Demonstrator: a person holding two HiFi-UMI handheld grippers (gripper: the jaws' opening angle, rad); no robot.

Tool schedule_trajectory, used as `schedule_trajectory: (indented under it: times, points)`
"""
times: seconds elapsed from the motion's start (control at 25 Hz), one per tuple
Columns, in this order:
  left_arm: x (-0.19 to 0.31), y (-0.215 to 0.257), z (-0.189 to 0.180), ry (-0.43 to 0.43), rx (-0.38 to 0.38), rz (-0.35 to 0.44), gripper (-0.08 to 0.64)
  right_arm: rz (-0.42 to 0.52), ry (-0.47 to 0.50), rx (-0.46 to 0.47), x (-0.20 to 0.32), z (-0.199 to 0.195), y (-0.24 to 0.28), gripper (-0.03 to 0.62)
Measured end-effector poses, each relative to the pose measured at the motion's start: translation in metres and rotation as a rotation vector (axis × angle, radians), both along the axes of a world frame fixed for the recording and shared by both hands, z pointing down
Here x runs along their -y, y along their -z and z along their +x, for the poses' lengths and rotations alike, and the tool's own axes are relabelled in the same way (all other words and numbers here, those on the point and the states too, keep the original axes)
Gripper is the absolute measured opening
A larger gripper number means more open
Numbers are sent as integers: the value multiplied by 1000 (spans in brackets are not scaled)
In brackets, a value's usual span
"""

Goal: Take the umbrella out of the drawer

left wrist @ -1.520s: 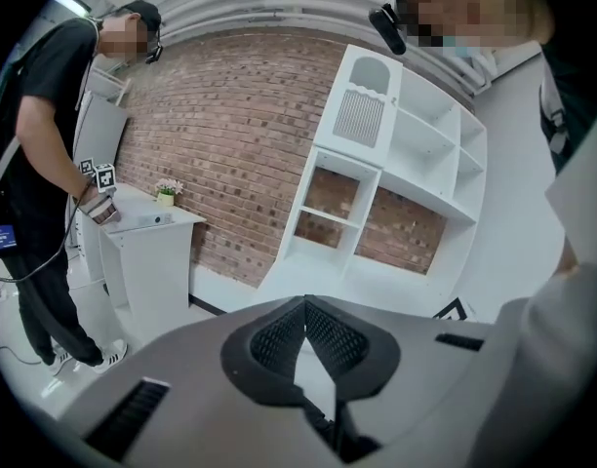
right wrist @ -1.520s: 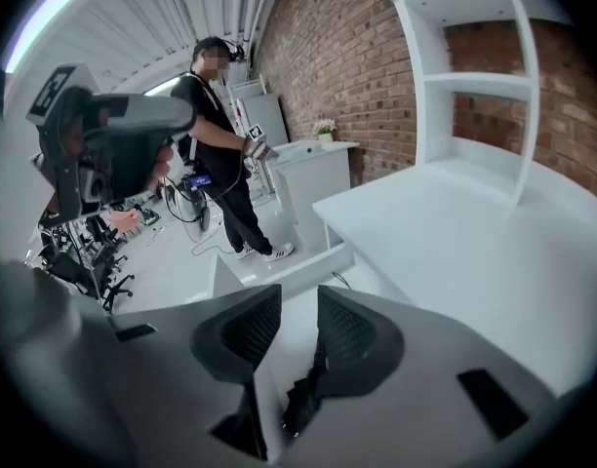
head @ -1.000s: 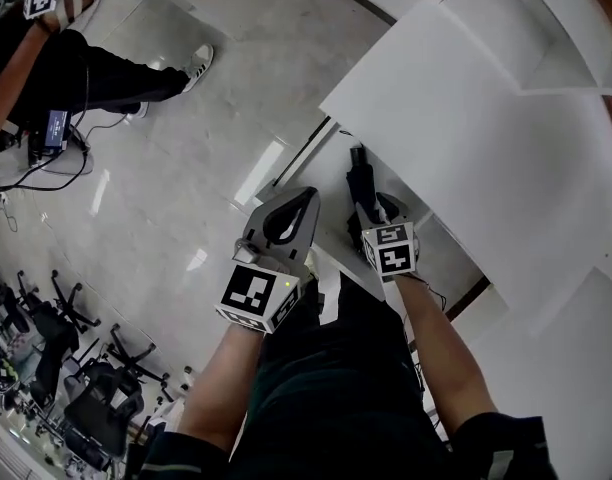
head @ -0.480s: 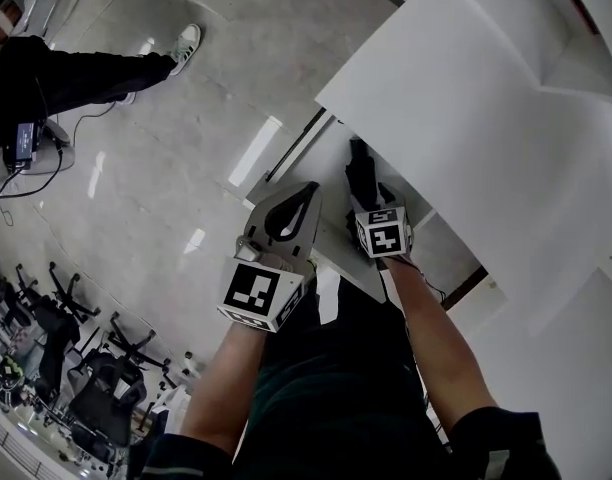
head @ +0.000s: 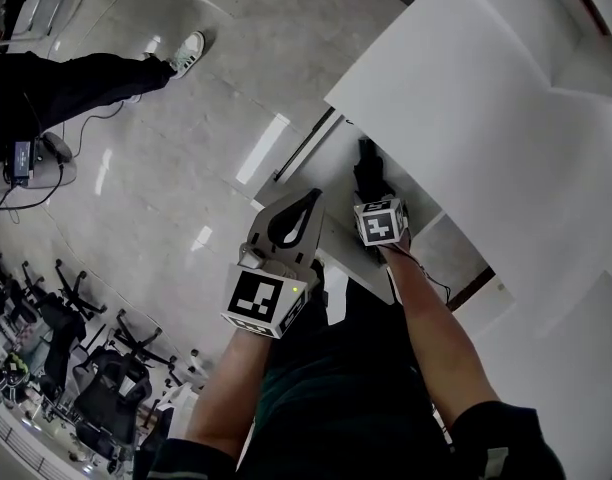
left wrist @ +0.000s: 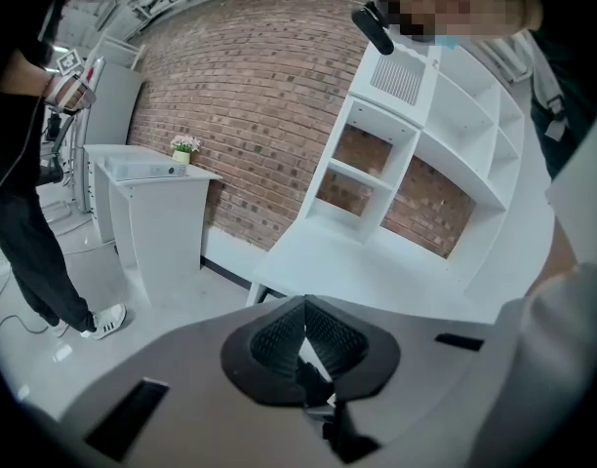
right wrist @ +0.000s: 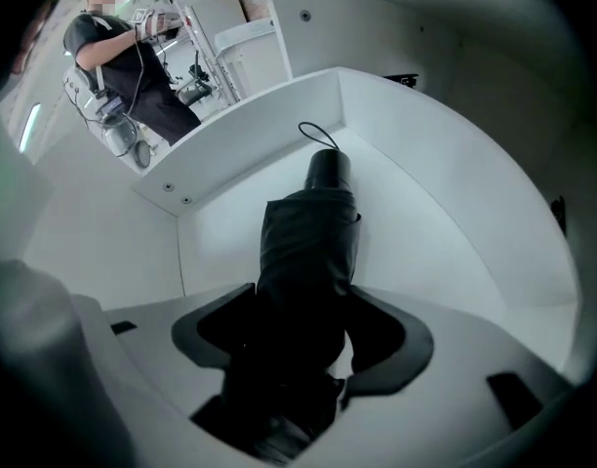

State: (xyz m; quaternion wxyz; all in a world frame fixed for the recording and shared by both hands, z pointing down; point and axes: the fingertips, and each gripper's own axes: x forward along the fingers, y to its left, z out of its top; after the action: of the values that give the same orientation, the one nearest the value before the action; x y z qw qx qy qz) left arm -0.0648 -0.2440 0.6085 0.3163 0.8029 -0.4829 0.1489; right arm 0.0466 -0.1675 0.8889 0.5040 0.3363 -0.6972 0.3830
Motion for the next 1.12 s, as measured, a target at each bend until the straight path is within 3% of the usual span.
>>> schedule_trajectory:
  times: [0.16,0.44,0.72,1.12]
  points:
    - [-8,-2,-4,8,5,-6,6,-22,1,-21,-3,-1,-6,264]
    - [-13,1,-12,19,6,4,6,-8,46,19,-5,-7,-4,223]
    - [-23,13,-20,14,7,32,6,95,129,81,-15,-18,27,218]
    - [-40,39,-22,-3,5,84,6,262,159,125,-12,-18,86,218]
